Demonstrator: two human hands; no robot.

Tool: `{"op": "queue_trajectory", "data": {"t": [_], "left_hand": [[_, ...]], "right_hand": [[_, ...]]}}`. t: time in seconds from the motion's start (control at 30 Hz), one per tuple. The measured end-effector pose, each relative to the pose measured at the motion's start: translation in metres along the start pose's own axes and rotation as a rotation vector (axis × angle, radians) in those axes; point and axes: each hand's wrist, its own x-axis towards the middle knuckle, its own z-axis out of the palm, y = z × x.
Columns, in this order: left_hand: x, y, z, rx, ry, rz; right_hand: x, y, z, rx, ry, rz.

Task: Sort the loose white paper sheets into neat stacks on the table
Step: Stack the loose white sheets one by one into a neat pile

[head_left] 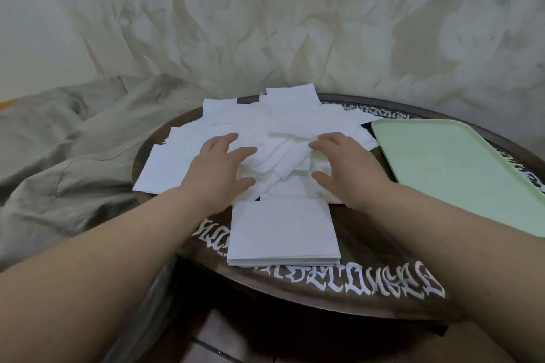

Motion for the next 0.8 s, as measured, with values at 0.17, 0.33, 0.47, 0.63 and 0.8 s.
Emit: {"op": "queue_trajectory", "data": {"t": [0.17,0.33,0.47,0.63,0.8], "left_hand": [[0.032,0.014,0.010,-0.045,0.028,0.018],[0.049,0.009,0.017,-0.083,0.028,0.018],[0.053,-0.001,0.021,-0.075,-0.038,0.030],[0.055,-0.005,0.022,-0.100,-0.054,0.034],[0.062,0.017,0.003,-0.661,0.082,-0.248]], "right_hand": [[0.044,0.004,0.008,-0.066,-0.015,0.001],[0.074,0.017,0.015,-0.075,-0.111,0.033],[0.090,0.024,0.019,-0.145,-0.128,0.047],[0.092,0.027,0.008,-0.227,-0.001,0.065],[0.078,0.036,0.005,-0.134,0.322,-0.002]]}}
